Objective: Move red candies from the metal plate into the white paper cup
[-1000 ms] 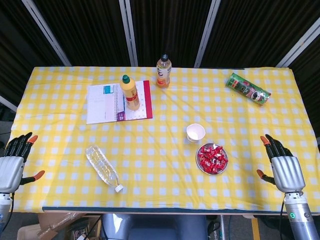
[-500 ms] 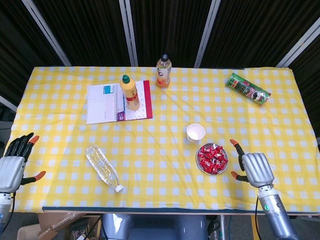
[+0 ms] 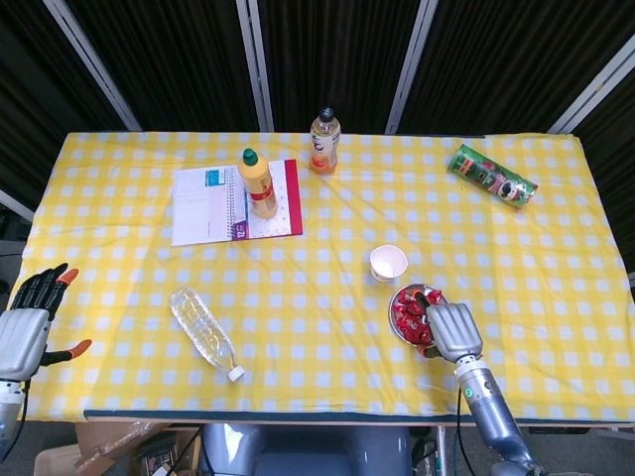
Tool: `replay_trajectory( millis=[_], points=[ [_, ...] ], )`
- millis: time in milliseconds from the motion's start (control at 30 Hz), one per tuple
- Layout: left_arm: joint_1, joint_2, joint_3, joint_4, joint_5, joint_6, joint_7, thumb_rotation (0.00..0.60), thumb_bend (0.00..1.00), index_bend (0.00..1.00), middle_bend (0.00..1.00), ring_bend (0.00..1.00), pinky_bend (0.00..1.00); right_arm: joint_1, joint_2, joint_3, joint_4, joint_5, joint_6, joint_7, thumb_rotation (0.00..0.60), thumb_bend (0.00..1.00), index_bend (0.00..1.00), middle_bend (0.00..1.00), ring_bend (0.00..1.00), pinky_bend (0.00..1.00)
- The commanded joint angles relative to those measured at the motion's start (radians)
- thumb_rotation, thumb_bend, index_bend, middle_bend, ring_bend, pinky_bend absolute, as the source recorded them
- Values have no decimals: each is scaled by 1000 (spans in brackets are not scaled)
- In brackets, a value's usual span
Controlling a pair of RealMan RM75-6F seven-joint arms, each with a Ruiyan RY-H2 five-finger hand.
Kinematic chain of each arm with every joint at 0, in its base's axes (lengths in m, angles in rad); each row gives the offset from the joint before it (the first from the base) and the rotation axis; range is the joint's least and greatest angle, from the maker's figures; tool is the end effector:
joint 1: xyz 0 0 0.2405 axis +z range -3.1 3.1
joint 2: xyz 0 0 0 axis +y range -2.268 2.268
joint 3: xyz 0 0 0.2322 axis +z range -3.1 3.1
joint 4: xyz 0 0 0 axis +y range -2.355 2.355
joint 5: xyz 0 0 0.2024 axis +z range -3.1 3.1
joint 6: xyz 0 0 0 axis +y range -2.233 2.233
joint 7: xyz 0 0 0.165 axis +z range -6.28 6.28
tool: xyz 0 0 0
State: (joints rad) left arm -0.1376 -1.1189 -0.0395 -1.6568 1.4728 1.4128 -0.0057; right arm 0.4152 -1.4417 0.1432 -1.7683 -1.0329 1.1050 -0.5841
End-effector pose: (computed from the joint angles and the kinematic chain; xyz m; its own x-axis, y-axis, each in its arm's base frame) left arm -0.2763 0.2110 0.1403 0.3489 0.0699 0.9345 0.9371 -0.0338 -0.3473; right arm -0.1929 -0.2666 0.0102 0.4157 -0.3478 0.8404 -0.9087 -0.1188 0.4003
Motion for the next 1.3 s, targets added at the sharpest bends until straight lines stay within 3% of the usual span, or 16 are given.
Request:
replay_trajectory(
  millis=[33,300,600,733,1033,1300],
  points=[
    [-1,2,1,0,-2,-4,-2,600,26,0,0,0,0,23,-23,11,26,40,-15,-13,600,234,179,766,836,955],
    [-5,4,0,-10,-10,-15,1,600,26,0,0,0,0,58,-51,33,78,108,-44,3,600,234,180,766,836,955],
    [-7,6,1,-17,-16,-23,8,600,26,0,0,0,0,94,-77,35,150,181,-74,5,600,234,261,766,836,954],
    [-7,8,2,-15,-17,-24,3,600,26,0,0,0,0,108,-87,37,181,218,-87,9,600,288,342,766,836,955],
    [-8,9,4,-17,-15,-25,1,600,26,0,0,0,0,117,-117,21,244,227,-104,50,600,536,675,782,851,955],
    [-7,10,4,-19,-16,-26,-1,600,26,0,0,0,0,124,-131,30,250,175,-82,95,600,571,722,795,860,958]
  ],
)
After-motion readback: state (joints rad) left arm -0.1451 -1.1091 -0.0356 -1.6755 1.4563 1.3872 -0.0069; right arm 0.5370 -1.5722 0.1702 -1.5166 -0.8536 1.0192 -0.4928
